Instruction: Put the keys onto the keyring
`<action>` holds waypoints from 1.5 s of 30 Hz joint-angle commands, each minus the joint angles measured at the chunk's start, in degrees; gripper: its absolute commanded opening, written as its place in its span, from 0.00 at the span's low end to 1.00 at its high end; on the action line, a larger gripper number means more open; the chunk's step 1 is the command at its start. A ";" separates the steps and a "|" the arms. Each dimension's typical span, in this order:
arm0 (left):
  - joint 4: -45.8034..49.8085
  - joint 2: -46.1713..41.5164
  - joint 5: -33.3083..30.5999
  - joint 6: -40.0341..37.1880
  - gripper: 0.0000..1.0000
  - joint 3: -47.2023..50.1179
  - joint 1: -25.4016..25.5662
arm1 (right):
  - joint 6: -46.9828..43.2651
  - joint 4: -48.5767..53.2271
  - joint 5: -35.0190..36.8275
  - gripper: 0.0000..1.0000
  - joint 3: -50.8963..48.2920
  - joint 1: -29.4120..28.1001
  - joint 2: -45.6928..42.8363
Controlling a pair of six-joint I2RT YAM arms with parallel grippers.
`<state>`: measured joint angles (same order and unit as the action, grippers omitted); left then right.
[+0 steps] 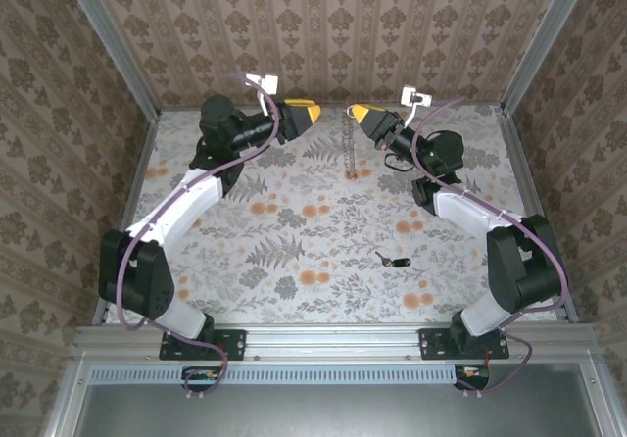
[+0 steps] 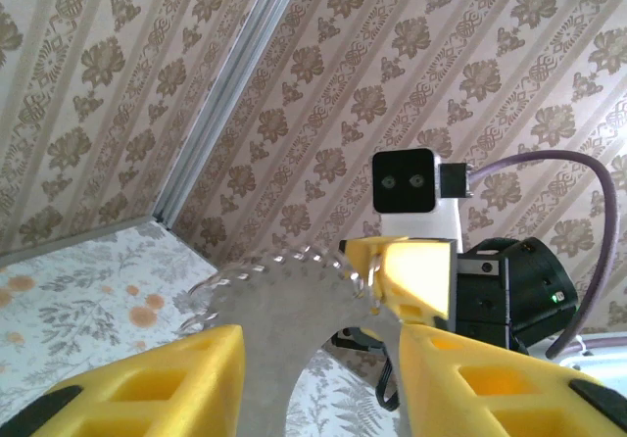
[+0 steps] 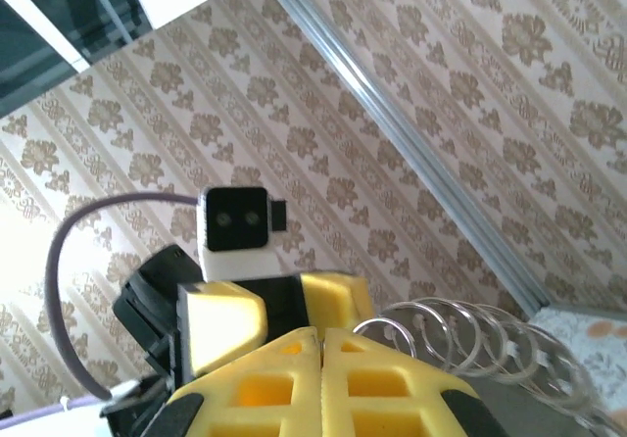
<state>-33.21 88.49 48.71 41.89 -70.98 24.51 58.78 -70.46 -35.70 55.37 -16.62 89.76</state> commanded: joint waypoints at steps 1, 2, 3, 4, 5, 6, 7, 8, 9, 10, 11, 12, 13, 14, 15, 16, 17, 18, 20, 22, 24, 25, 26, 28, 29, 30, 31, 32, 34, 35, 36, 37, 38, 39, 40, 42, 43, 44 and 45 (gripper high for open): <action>-6.64 2.30 2.23 4.96 0.39 -2.36 0.66 | 0.77 -5.66 5.67 0.00 -0.51 -1.01 -0.50; -8.05 3.00 2.55 6.00 0.39 -2.65 0.88 | 0.65 -5.68 6.54 0.00 -0.57 -1.34 -0.58; -9.29 3.72 2.97 7.02 0.39 -3.05 1.06 | 0.55 -5.76 7.43 0.00 -0.77 -1.53 -0.72; -10.21 4.39 3.31 7.82 0.37 -3.39 1.16 | 0.39 -5.79 8.07 0.00 -0.88 -1.78 -0.72; -11.20 5.15 3.59 8.74 0.35 -3.89 1.25 | 0.28 -5.83 8.63 0.00 -0.83 -2.05 -0.72; -12.23 5.92 3.70 9.73 0.33 -4.28 1.24 | 0.27 -5.78 9.04 0.00 -0.84 -2.35 -0.72; -13.35 6.51 3.82 10.63 0.32 -4.57 1.24 | 0.23 -5.89 9.46 0.00 -0.88 -2.65 -0.68; -15.03 7.15 3.84 11.96 0.32 -4.68 1.25 | 0.15 -5.94 9.83 0.00 -0.94 -2.93 -0.60; -16.85 7.62 3.85 13.15 0.31 -4.61 1.24 | 0.10 -5.91 10.12 0.00 -1.05 -3.14 -0.73; -18.77 8.15 3.78 14.58 0.31 -4.61 1.24 | 0.03 -5.90 10.48 0.00 -1.03 -3.38 -0.72; -20.23 8.66 3.51 15.87 0.30 -4.61 1.24 | 0.00 -5.86 10.66 0.00 -1.10 -3.49 -0.77; -21.60 9.01 3.41 16.94 0.30 -4.52 2.91 | -0.04 -5.84 10.97 0.00 -1.08 -3.67 -0.74; -22.95 9.37 3.26 17.89 0.30 -4.52 3.09 | 0.01 -5.83 11.37 0.00 -1.20 -3.83 -0.81; -24.11 9.76 3.12 18.73 0.30 -4.53 3.26 | 0.01 -5.78 11.67 0.00 -1.26 -3.98 -0.84; -24.73 9.90 3.10 19.16 0.30 -4.59 3.34 | -0.05 -5.69 11.93 0.00 -1.44 -4.01 -0.89; -24.96 10.03 3.01 19.31 0.29 -4.65 3.57 | -0.02 -5.66 12.38 0.00 -1.56 -4.11 -0.89; -24.66 10.04 3.04 19.13 0.30 -4.80 3.85 | 0.09 -5.66 12.93 0.00 -1.72 -4.20 -0.82; -24.25 10.04 3.05 18.75 0.29 -4.85 4.09 | 0.10 -5.64 13.27 0.00 -1.85 -4.38 -0.81; -23.41 9.81 2.98 17.87 0.30 -4.71 4.57 | 0.06 -5.60 13.79 0.00 -2.03 -4.56 -0.74; -22.60 9.53 2.87 17.10 0.30 -4.52 4.92 | 0.10 -5.72 14.08 0.00 -2.41 -4.65 -0.72; -21.87 9.39 2.72 16.35 0.30 -4.28 5.19 | 0.15 -5.70 14.17 0.00 -2.64 -4.86 -0.85; -21.65 9.34 2.69 16.13 0.30 -4.21 5.28 | 0.19 -5.71 14.24 0.00 -2.75 -4.87 -0.90; -21.46 9.34 2.58 15.86 0.30 -4.02 5.37 | 0.18 -5.70 14.26 0.00 -2.88 -4.90 -1.06; -20.98 9.24 2.14 15.20 0.30 -3.66 5.46 | 0.19 -5.71 14.21 0.00 -3.07 -4.91 -1.24; -20.77 9.16 1.95 14.87 0.30 -3.47 5.46 | 0.19 -5.69 14.24 0.00 -3.09 -4.91 -1.44; -20.55 9.17 1.91 14.60 0.30 -3.40 5.46 | 0.19 -5.62 14.25 0.00 -3.21 -4.91 -1.57; -20.28 9.16 1.84 14.26 0.30 -3.33 5.46 | 0.19 -5.59 14.14 0.00 -3.25 -4.91 -1.75; -19.87 9.05 1.75 13.78 0.31 -3.18 5.46 | 0.11 -5.57 14.16 0.00 -3.32 -4.91 -1.86; -18.60 8.85 1.63 12.62 0.33 -3.11 5.46 | 0.10 -5.59 14.14 0.00 -3.47 -4.91 -2.17; -17.79 8.71 1.52 11.82 0.34 -3.03 5.46 | 0.11 -5.57 14.08 0.00 -3.51 -4.92 -2.22; -17.06 8.49 1.54 11.11 0.35 -3.09 5.46 | 0.10 -5.62 14.07 0.00 -3.47 -4.91 -2.24; -16.39 8.35 1.39 10.54 0.36 -3.00 5.52 | 0.10 -5.63 14.01 0.00 -3.43 -4.98 -2.24; -15.77 8.29 1.40 9.79 0.37 -3.01 5.55 | 0.10 -5.62 14.04 0.00 -3.43 -4.91 -2.21; -15.05 8.22 1.46 9.23 0.37 -3.07 5.58 | 0.19 -5.57 13.94 0.00 -3.35 -4.91 -2.14; -14.62 8.11 1.40 8.72 0.38 -3.08 5.63 | 0.28 -5.58 13.93 0.00 -3.26 -4.92 -2.03; -13.46 8.08 1.44 7.76 0.38 -3.11 5.79 | 0.27 -5.62 13.84 0.00 -3.11 -5.05 -1.82; -12.93 7.96 1.46 7.32 0.38 -3.20 5.88 | 0.37 -5.63 13.90 0.00 -3.04 -5.07 -1.80; -12.55 7.91 1.48 6.88 0.38 -3.28 5.96 | 0.45 -5.57 13.87 0.00 -2.93 -5.09 -1.62; -12.27 7.85 1.59 6.64 0.38 -3.41 6.06 | 0.52 -5.62 13.81 0.00 -2.87 -5.09 -1.52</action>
<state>-46.87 98.50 50.11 51.81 -73.63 29.91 58.76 -72.07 -22.65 51.99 -21.28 89.60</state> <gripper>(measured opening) 0.380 0.065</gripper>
